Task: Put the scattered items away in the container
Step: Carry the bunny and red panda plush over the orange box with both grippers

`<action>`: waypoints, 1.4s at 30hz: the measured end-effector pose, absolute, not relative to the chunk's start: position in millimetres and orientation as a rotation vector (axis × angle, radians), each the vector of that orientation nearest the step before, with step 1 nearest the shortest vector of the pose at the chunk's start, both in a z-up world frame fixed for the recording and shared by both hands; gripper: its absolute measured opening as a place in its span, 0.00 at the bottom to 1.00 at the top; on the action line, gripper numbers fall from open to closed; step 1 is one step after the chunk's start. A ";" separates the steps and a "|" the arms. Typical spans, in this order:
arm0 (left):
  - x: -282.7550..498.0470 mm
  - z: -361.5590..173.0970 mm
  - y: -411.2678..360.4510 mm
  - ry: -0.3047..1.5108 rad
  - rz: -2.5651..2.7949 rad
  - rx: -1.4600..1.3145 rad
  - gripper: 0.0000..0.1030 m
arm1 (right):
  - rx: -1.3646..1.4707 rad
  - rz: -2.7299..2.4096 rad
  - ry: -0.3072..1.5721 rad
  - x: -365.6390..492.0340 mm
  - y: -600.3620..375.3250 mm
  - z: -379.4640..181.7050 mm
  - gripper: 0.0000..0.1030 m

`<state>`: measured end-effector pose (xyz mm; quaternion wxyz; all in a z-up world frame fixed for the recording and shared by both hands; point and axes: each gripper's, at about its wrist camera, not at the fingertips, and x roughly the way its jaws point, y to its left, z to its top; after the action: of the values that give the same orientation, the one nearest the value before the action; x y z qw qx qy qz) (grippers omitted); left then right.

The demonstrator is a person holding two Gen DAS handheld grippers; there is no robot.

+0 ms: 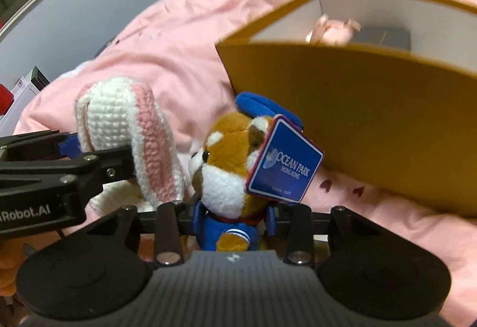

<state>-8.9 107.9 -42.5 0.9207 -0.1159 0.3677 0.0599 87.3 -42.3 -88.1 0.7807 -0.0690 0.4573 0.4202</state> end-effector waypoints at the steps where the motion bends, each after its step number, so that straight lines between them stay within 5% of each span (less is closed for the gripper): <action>1: -9.8 -39.0 106.0 0.745 0.118 -0.233 0.56 | -0.148 0.905 0.969 85.5 -45.3 -82.8 0.40; 22: 12.1 38.2 65.5 0.557 -0.056 -0.153 0.56 | -0.140 0.743 0.671 94.6 -118.0 24.4 0.40; 35: 107.6 58.2 89.8 0.601 -0.204 -0.237 0.56 | -0.070 0.658 0.683 168.0 -137.5 65.8 0.40; 42: 177.4 29.1 68.3 0.753 -0.297 -0.249 0.56 | -0.076 0.613 0.890 224.2 -141.0 32.1 0.40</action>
<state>177.4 68.3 29.1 0.9117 -0.1208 0.3654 -0.1439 224.2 -141.0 32.1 0.8569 -0.0364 0.4236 0.2915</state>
